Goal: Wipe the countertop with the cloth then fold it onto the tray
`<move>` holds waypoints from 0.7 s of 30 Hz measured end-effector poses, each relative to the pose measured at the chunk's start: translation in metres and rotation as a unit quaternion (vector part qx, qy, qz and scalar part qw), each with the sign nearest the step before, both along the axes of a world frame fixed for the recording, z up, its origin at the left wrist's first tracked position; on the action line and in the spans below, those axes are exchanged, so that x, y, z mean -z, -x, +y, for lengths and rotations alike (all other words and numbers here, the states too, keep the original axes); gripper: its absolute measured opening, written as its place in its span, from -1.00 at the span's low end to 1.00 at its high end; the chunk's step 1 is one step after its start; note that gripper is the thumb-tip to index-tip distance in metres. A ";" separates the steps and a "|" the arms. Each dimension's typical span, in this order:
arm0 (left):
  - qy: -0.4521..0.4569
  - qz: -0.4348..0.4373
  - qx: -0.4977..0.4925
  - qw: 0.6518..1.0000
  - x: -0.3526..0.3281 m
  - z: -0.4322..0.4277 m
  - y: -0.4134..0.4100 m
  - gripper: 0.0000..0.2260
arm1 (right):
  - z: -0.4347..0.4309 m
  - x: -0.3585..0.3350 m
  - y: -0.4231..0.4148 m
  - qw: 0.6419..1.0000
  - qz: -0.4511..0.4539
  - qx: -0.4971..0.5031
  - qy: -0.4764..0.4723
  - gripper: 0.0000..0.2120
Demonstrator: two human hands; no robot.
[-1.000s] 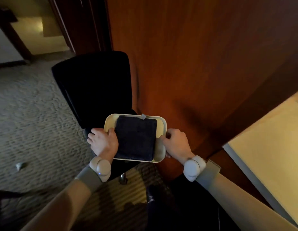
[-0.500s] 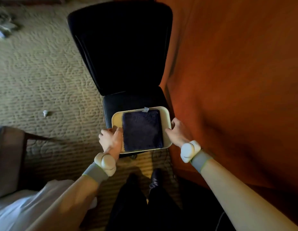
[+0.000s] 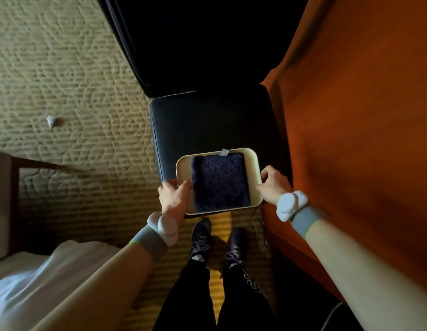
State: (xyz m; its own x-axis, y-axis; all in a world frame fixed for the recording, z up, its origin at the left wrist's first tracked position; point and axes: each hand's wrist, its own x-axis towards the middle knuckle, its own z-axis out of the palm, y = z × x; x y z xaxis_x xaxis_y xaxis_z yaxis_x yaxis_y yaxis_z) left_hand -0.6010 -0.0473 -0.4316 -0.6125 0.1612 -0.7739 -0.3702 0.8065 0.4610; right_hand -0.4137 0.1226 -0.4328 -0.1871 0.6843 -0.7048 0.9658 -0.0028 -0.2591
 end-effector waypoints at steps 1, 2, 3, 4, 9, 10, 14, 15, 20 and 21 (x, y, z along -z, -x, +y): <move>0.000 -0.008 0.001 1.000 0.014 0.002 0.002 -0.51 | 0.001 0.013 0.003 1.000 -0.004 0.005 0.006 -0.80; -0.001 -0.017 -0.002 1.000 0.037 0.005 0.007 -0.46 | 0.004 0.040 0.009 1.000 -0.005 0.012 0.011 -0.79; -0.002 -0.022 -0.002 1.000 0.043 0.005 0.008 -0.40 | 0.005 0.046 0.010 1.000 -0.008 0.015 0.018 -0.77; -0.002 -0.026 -0.003 1.000 0.053 0.006 0.010 -0.37 | 0.006 0.056 0.012 0.999 -0.010 0.020 0.029 -0.74; -0.020 -0.071 -0.014 0.997 0.091 0.019 0.021 -0.30 | 0.023 0.105 0.023 0.995 -0.009 0.077 0.063 -0.63; -0.025 -0.072 -0.018 0.997 0.092 0.024 0.023 -0.29 | 0.028 0.109 0.025 0.994 -0.004 0.087 0.064 -0.60; -0.042 -0.065 -0.005 0.997 0.117 0.048 0.042 -0.46 | 0.051 0.137 0.042 0.990 0.021 0.126 0.061 -0.50; -0.046 -0.063 0.001 0.997 0.123 0.054 0.047 -0.50 | 0.057 0.143 0.046 0.989 0.030 0.133 0.062 -0.49; -0.083 -0.067 0.001 0.994 0.127 0.076 0.060 -0.32 | 0.079 0.158 0.061 0.987 0.057 0.145 0.048 -0.53; -0.082 -0.066 0.003 0.994 0.130 0.078 0.063 -0.32 | 0.080 0.157 0.063 0.986 0.059 0.146 0.046 -0.53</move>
State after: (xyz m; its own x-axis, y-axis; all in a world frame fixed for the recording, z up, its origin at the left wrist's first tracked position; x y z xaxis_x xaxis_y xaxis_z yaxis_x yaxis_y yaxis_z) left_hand -0.6636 0.0307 -0.5616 -0.5059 0.2962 -0.8101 -0.4311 0.7266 0.5349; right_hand -0.4767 0.2027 -0.5902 -0.0764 0.6546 -0.7521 0.8835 -0.3051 -0.3554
